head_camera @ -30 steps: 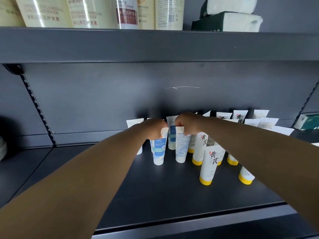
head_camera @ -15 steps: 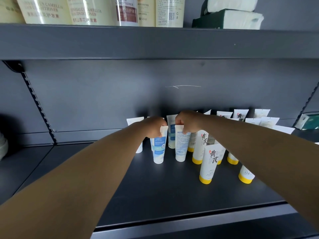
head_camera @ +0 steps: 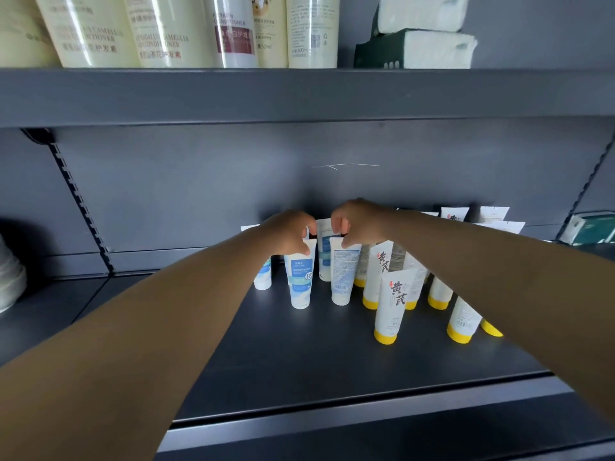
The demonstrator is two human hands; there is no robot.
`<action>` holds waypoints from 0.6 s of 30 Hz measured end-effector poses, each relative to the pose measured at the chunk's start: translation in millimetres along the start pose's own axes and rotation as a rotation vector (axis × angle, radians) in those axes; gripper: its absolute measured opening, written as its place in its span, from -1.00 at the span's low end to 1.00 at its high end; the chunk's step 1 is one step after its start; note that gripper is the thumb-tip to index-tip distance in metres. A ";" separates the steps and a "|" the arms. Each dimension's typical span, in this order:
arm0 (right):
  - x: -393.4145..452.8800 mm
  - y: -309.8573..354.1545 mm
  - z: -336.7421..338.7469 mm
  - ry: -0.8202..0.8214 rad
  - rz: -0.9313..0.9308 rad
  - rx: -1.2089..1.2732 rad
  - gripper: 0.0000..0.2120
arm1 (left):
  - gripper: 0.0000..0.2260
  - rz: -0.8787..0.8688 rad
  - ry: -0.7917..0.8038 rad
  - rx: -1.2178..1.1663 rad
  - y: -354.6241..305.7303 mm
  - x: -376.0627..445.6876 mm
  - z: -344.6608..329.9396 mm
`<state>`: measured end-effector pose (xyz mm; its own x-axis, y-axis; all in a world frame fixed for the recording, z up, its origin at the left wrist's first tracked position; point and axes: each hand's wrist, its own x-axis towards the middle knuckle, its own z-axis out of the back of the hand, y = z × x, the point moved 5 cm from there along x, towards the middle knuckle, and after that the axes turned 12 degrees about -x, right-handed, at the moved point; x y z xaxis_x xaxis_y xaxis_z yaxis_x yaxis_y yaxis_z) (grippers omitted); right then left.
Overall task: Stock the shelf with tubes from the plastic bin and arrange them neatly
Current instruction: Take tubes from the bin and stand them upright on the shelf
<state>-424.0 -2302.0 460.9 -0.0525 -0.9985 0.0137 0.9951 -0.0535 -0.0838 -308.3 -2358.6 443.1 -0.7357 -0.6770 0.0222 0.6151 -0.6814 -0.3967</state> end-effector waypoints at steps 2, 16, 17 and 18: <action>-13.1 0.6 6.8 -0.022 0.019 -0.009 -0.73 | -0.65 -0.006 -0.031 0.002 -9.2 -9.6 4.6; -214.7 -35.3 22.2 -0.018 0.147 0.002 -0.75 | -0.67 0.131 -0.044 -0.019 -147.0 -146.1 -48.3; -233.2 -40.6 16.6 -0.006 0.153 0.005 -0.75 | -0.67 0.146 -0.039 -0.034 -160.0 -157.0 -59.4; -251.6 -46.2 9.7 0.011 0.154 0.011 -0.76 | -0.67 0.159 -0.030 -0.043 -173.3 -167.7 -71.5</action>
<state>-455.9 -2048.3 471.0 0.0997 -0.9950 -0.0097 0.9923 0.1002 -0.0732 -311.8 -2107.1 442.6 -0.6210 -0.7836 -0.0173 0.7099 -0.5529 -0.4364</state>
